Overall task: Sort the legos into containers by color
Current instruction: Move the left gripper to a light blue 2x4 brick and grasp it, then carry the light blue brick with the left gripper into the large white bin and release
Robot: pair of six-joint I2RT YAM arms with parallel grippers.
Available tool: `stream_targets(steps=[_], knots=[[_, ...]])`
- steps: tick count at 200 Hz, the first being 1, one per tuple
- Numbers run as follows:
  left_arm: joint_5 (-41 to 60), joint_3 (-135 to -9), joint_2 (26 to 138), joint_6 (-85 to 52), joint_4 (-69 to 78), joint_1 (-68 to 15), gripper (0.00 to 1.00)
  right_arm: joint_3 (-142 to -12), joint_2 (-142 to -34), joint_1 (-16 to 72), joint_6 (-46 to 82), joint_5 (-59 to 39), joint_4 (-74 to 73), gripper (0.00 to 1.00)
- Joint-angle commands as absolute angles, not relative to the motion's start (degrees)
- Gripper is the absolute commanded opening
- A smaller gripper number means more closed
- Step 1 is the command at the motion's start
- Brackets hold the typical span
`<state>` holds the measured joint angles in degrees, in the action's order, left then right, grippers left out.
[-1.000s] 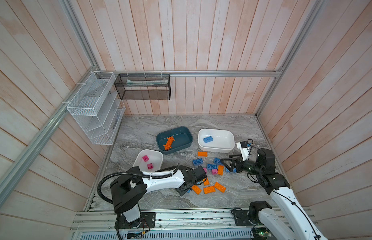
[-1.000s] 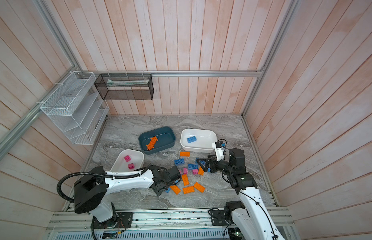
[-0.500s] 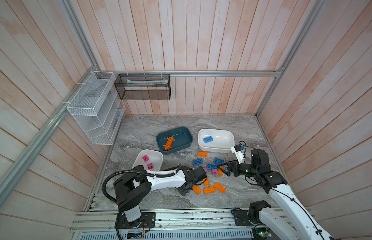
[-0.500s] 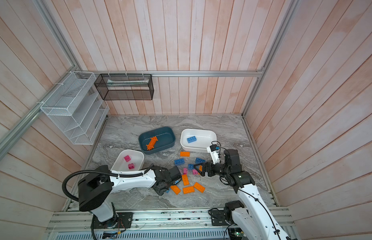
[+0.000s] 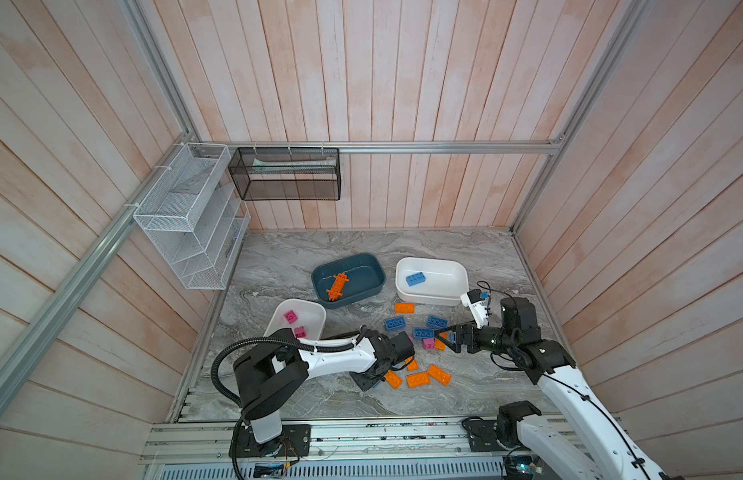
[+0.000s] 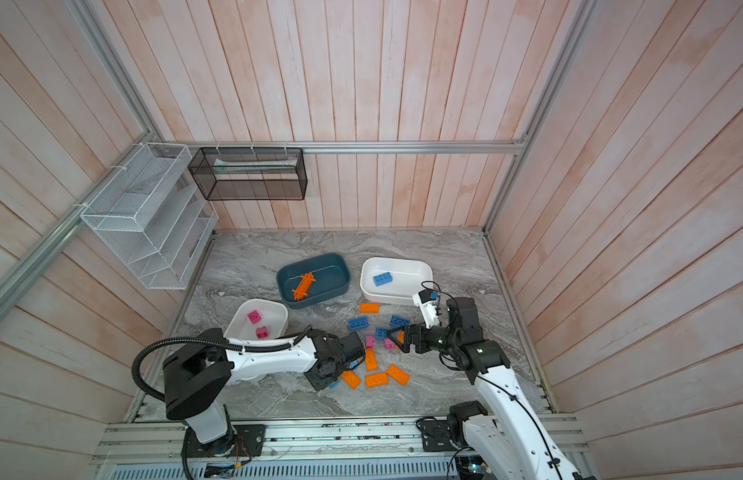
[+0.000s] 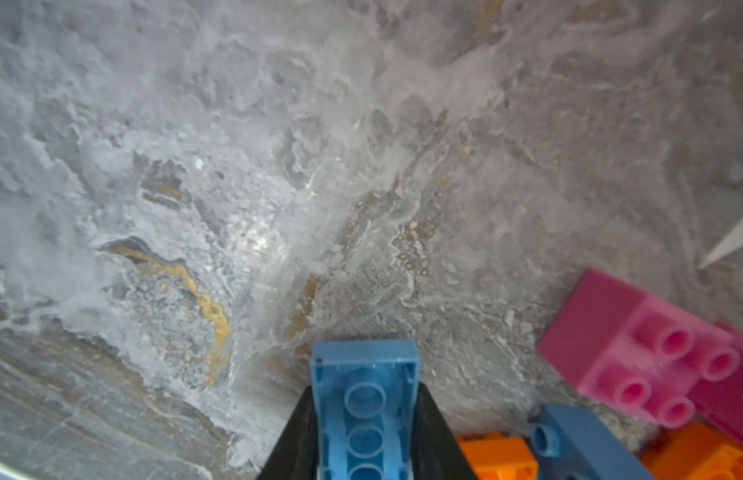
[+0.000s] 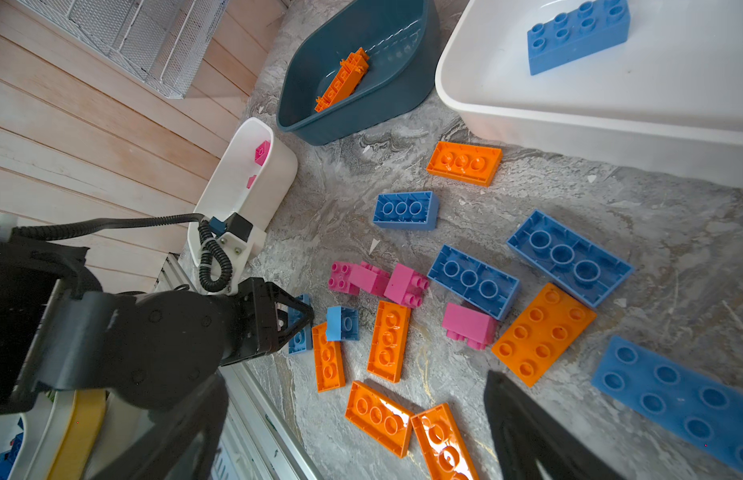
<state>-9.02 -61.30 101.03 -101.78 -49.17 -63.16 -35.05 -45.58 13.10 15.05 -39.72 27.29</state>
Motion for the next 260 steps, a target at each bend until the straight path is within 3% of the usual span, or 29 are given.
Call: stream_targets(steps=[1, 33, 92, 165, 205, 260], knots=[[-10.42, -61.79, 100.38, -99.85, -53.23, -62.24, 0.28, -36.25, -45.44, 13.54, 15.48, -39.55, 28.07, 0.97], [-13.94, -64.80, 96.63, -94.17, -57.07, -61.27, 0.28, -35.19, -45.18, 13.54, 16.73, -39.60, 25.86, 0.97], [-17.82, -75.78, 94.41, -67.11, -52.03, -56.70, 0.28, -38.51, -47.01, 13.32, 16.51, -36.48, 23.22, 0.97], [-17.09, -102.13, 114.60, -38.73, -35.11, -49.83, 0.30, -42.18, -46.96, 7.09, 14.91, -35.77, 22.19, 0.98], [-14.75, -112.06, 125.59, -32.51, -30.53, -48.09, 0.30, -42.90, -46.29, 3.14, 12.84, -36.47, 23.54, 0.98], [-11.17, -115.42, 133.20, -29.23, -24.86, -46.78, 0.31, -42.65, -45.49, -0.04, 10.47, -37.70, 25.28, 0.98]])
